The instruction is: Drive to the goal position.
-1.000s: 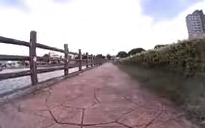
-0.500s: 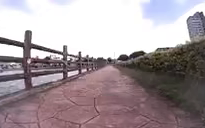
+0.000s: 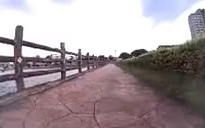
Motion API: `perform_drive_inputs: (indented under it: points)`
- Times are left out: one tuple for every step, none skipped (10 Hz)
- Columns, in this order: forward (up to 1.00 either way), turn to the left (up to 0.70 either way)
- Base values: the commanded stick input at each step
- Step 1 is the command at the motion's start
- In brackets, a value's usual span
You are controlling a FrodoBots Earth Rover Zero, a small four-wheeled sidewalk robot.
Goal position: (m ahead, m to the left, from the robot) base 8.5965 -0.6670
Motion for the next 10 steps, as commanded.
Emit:
perform_drive_inputs:
  points:
    - [0.7,0.11]
    - [0.7,0.11]
    - [0.7,0.11]
    - [0.7,0.11]
    - [0.7,0.11]
    - [0.7,0.11]
    - [0.7,0.11]
    - [0.7,0.11]
    - [0.7,0.11]
    - [0.7,0.11]
